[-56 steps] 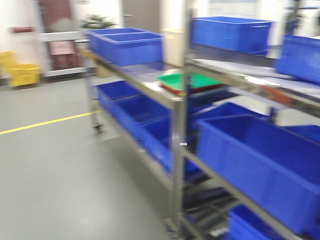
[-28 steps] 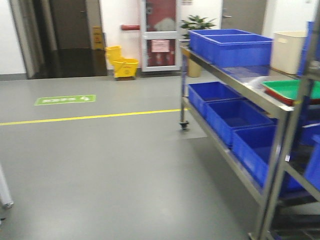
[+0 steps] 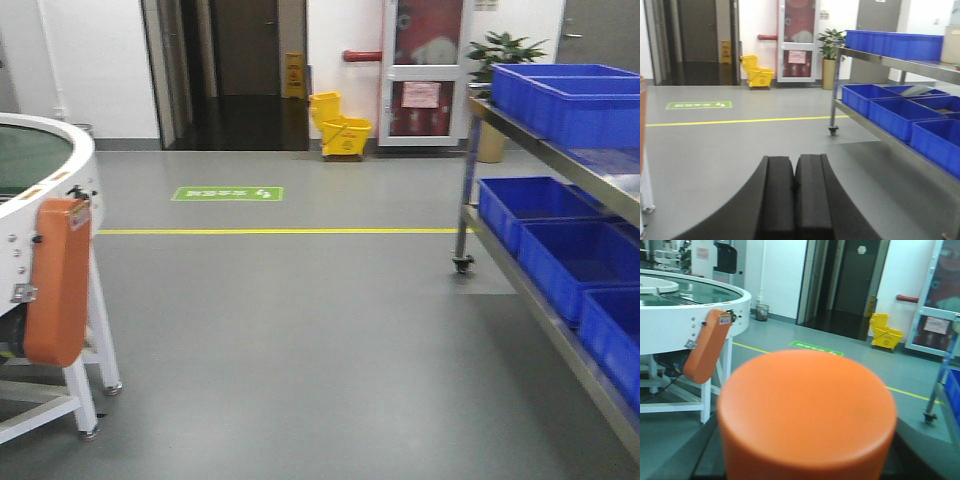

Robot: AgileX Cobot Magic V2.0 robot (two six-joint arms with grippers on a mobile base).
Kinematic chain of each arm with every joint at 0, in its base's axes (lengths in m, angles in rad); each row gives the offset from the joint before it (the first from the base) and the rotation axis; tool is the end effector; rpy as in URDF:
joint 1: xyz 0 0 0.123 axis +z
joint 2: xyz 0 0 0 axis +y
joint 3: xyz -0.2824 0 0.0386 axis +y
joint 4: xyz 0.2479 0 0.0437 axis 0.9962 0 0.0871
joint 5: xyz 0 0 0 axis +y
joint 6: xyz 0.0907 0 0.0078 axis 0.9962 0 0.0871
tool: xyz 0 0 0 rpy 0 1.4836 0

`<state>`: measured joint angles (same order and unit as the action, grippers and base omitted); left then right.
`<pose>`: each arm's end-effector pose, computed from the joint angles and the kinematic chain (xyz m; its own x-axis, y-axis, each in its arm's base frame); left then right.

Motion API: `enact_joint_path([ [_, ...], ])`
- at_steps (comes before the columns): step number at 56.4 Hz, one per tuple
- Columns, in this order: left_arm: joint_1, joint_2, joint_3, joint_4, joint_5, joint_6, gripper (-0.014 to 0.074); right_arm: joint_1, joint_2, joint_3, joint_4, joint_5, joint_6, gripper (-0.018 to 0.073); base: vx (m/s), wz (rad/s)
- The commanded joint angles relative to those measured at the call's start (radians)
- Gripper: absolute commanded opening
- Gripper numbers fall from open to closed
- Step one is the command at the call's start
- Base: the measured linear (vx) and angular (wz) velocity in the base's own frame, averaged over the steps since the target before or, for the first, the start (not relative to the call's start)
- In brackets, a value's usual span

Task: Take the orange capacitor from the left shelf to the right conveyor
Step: 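Drive the base away from the shelf toward the round conveyor, holding the cylinder, then drive up to the green conveyor belt and stop at its rim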

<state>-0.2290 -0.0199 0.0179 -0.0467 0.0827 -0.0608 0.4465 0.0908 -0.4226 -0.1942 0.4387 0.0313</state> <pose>0.0542 -0.0130 0.2006 -0.0183 -0.1057 -0.9942 0.2301 0.9673 -0.1071 0.0331 0.0076 0.3079 0.0404 -0.1402 -0.9893 -0.3543 0.9238 -0.1454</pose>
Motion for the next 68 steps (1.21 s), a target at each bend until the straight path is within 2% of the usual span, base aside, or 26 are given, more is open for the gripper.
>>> enact_joint_path([
  [1,-0.008,-0.004,-0.030,-0.005,-0.083,-0.006,-0.0006,-0.007,0.020,-0.025,-0.017,-0.091,0.001,-0.0008,0.14,0.36],
  [44,-0.008,-0.004,-0.030,-0.005,-0.083,-0.006,-0.0006,-0.007,0.020,-0.025,-0.017,-0.091,0.001,-0.0008,0.21,0.43],
  [68,-0.008,-0.004,-0.030,-0.005,-0.083,-0.006,-0.0006,-0.007,0.020,-0.025,-0.017,-0.088,0.001,-0.0008,0.34,0.23],
])
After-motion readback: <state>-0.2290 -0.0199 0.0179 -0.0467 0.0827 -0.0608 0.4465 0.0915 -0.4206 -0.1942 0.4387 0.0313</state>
